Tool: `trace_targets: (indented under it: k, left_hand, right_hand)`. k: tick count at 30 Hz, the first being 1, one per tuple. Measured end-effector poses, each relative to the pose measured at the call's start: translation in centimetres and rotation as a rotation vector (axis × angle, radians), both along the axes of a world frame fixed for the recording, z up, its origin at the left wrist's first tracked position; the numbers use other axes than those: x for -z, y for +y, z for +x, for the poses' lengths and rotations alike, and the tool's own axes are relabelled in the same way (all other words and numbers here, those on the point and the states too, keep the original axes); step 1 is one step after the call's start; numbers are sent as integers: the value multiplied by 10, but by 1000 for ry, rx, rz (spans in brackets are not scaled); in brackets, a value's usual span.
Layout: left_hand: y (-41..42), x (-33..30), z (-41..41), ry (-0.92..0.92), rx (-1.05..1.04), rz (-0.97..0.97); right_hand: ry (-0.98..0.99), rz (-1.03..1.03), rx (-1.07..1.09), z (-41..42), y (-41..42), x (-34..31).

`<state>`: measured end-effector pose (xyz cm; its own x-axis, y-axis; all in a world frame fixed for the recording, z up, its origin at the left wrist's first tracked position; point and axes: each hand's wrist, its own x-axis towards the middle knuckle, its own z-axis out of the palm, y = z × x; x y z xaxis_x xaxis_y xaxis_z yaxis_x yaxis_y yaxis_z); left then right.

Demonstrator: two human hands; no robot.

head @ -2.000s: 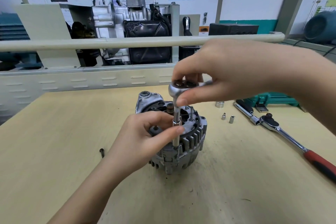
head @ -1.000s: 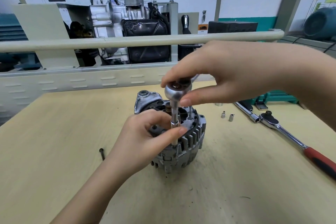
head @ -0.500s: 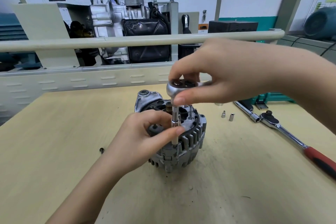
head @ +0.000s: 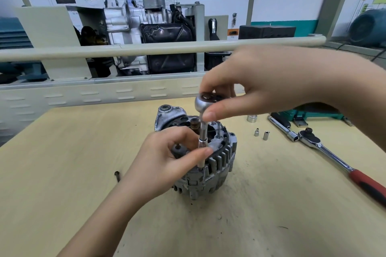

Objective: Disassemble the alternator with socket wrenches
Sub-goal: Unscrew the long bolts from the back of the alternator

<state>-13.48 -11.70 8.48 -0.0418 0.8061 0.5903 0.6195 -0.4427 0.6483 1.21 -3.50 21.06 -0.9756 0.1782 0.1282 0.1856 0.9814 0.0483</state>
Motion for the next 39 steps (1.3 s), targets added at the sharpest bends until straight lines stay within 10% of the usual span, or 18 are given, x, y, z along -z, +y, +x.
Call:
trace_targets:
  k: [39]
  left_hand:
    - [-2, -2, -9, 77, 37, -136]
  right_hand:
    - [-43, 34, -68, -7, -3, -2]
